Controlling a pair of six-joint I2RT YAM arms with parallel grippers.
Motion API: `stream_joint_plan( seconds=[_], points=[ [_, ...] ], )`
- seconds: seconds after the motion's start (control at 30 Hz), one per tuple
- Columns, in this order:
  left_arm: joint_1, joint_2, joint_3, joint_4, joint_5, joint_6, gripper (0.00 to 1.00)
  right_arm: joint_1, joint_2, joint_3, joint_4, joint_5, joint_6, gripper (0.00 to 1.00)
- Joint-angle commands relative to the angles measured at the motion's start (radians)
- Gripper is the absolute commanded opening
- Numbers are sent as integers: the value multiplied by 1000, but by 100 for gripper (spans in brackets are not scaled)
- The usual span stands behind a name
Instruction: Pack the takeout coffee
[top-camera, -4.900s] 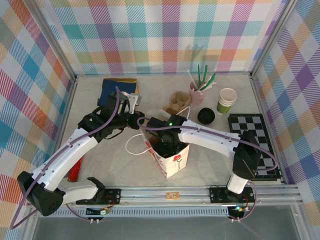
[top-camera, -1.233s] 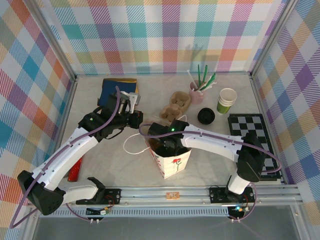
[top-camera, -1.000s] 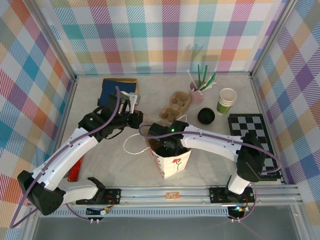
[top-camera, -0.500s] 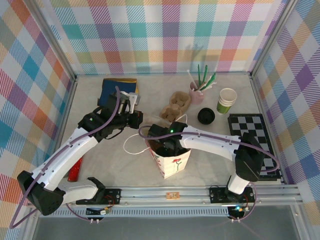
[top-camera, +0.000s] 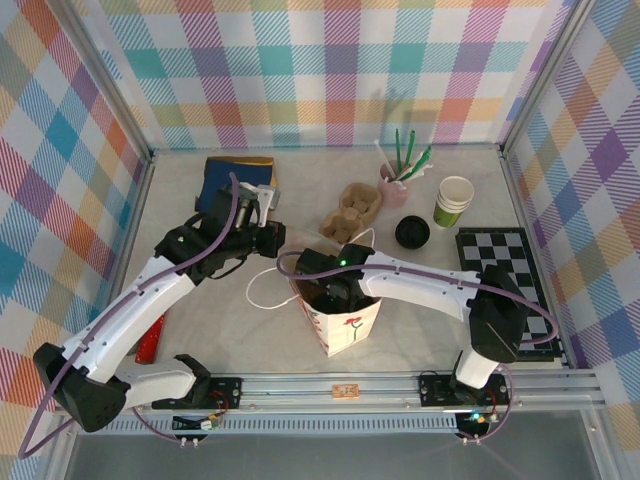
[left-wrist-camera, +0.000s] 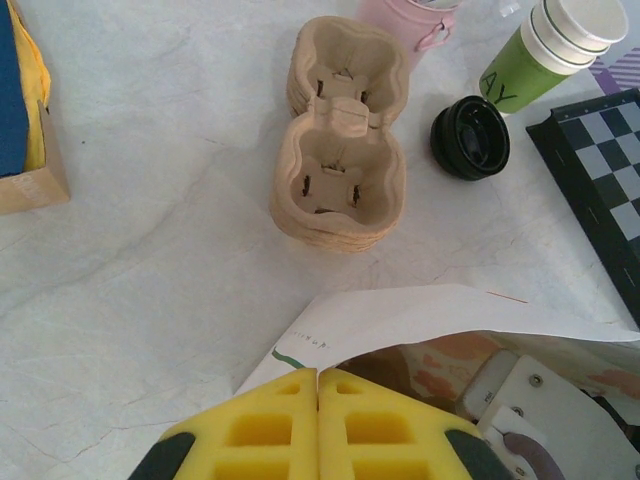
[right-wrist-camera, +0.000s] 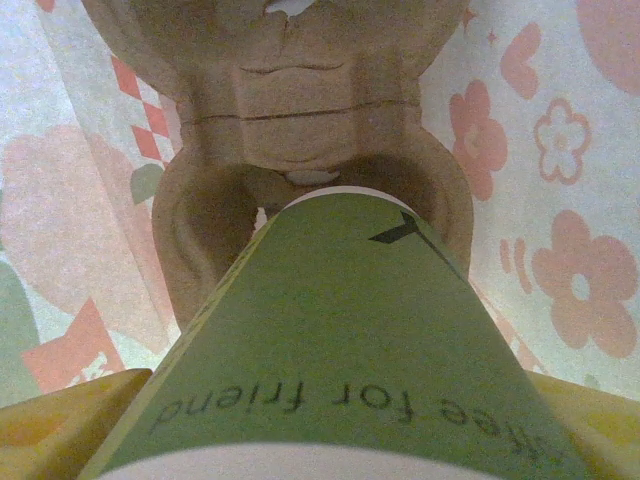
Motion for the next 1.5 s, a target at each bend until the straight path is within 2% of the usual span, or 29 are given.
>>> stream_joint_plan(
  seconds=[0.0,1.47],
  points=[
    [-3,-33,21,5,-22,-19,7,1,24,-16,-14,17,-6,29],
    [-3,-35,3,24,-4,-28,7,1,72,-27,63,-19,-16,28]
  ],
)
